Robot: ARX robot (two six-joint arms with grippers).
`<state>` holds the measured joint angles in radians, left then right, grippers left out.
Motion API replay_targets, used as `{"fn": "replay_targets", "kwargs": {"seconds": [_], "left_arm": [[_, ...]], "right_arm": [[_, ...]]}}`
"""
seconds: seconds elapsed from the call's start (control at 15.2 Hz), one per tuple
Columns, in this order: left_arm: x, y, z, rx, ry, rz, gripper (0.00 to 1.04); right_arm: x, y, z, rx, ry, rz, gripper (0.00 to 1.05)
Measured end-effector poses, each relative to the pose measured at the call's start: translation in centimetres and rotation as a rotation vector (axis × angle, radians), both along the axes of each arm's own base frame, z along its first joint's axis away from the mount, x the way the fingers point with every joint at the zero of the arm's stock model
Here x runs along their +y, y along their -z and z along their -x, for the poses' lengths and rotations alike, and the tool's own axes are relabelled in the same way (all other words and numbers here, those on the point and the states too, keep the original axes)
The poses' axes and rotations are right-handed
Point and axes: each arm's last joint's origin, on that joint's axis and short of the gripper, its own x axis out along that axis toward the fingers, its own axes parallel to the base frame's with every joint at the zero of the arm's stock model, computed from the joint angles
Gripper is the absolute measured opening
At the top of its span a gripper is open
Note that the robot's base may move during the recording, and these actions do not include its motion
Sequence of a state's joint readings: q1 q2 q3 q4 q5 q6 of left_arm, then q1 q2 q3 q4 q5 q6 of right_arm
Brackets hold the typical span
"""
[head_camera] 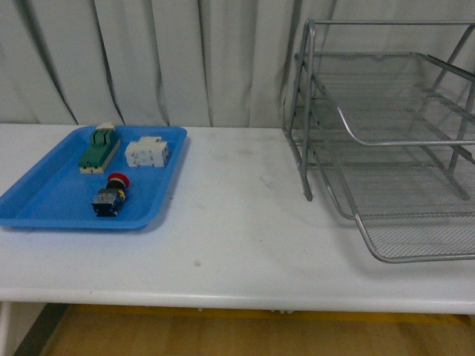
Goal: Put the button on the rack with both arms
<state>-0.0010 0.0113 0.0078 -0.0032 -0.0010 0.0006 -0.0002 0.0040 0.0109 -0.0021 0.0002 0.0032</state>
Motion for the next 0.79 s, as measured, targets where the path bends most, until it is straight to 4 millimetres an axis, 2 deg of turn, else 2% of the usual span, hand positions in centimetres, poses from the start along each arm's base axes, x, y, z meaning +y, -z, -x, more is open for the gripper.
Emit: {"fn": "replay_targets", "kwargs": {"seconds": [0.2, 0.26, 0.73, 0.79], "left_arm": [[0.00, 0.00, 0.00, 0.000, 0.000, 0.000, 0.98], [0.00, 0.00, 0.00, 0.000, 0.000, 0.000, 0.98], [0.00, 0.00, 0.00, 0.000, 0.000, 0.000, 0.98], [0.00, 0.00, 0.00, 0.000, 0.000, 0.000, 0.98]], "right_arm": [[0.00, 0.01, 0.00, 0.001, 0.000, 0.000, 0.02], [0.00, 0.01, 0.00, 0.002, 0.000, 0.001, 0.07], [0.00, 0.01, 0.00, 0.001, 0.000, 0.001, 0.97], [0.00, 0.01, 0.00, 0.001, 0.000, 0.001, 0.99]]}}
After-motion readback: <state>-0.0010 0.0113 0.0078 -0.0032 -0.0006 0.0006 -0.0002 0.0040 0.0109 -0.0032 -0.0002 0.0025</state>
